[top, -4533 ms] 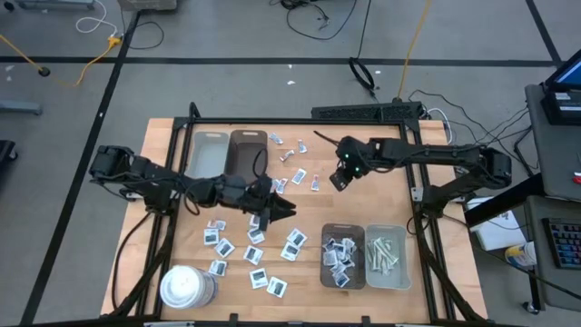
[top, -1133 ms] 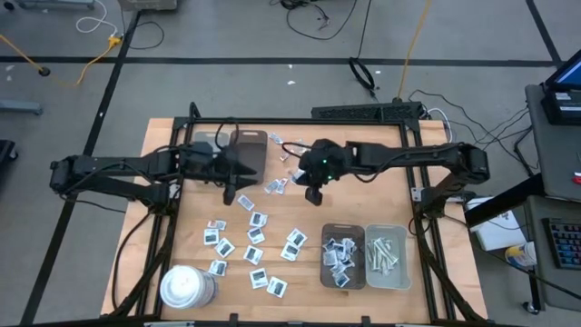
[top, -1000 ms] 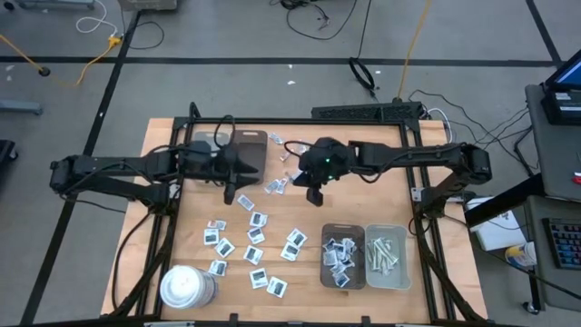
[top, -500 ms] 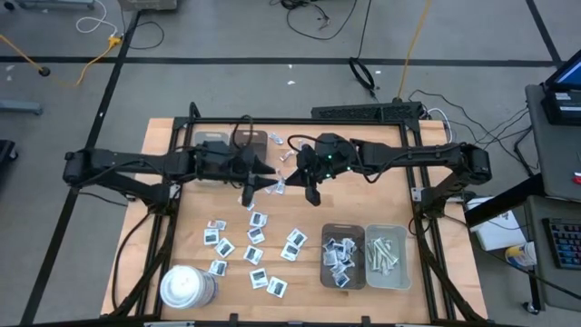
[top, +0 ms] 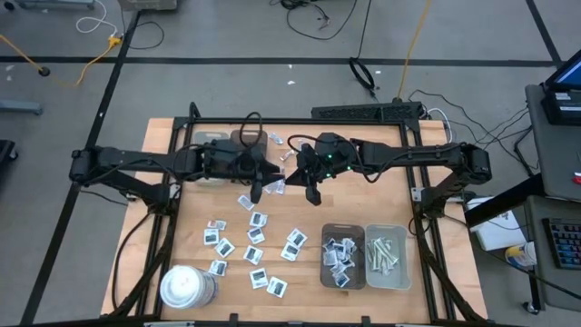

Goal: Pick & Place First Aid Supplies
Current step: Put the white ointment pack into the top black bin

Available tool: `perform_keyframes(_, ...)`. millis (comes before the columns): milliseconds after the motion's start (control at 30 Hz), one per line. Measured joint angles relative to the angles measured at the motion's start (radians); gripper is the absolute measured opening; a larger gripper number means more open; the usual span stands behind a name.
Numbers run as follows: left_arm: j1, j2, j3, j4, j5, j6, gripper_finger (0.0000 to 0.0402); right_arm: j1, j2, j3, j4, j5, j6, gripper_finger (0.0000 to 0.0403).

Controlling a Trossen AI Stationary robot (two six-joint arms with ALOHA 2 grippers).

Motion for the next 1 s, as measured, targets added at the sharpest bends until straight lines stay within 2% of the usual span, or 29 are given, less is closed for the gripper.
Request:
perform_keyframes(133, 0.0, 0.0, 0.0, 0.0, 0.002, -0.003, 0.0019, 0.0, 0.0, 0.0, 0.001, 0.0, 0.0, 0.0)
perform_keyframes(300, 0.001, 0.0, 0.0, 0.0, 0.028, 0.014, 0.0004, 0.0, 0.0, 0.0, 0.002, 0.0, 0.002, 0.0007)
perform_keyframes(433, 0.015, 0.0, 0.0, -0.028, 0.031, -0.021, 0.0002, -0.001, 0.0, 0.0, 0.0, 0.003, 0.007, 0.0035)
perform_keyframes(733, 0.095, 0.0, 0.1, -0.506, 0.031, -0.064, 0.0001, -0.045, -0.083, -0.002, -0.175, 0.003, 0.021, 0.0139)
perform_keyframes(833, 0.138, 0.001, 0.143, -0.686, 0.038, -0.072, 0.0001, -0.051, -0.114, 0.0, -0.219, 0.003, 0.003, 0.0158)
perform_keyframes(1000, 0.222, 0.073, 0.239, -0.936, 0.034, -0.064, 0.0001, -0.054, -0.153, 0.0, -0.237, 0.004, -0.024, 0.017)
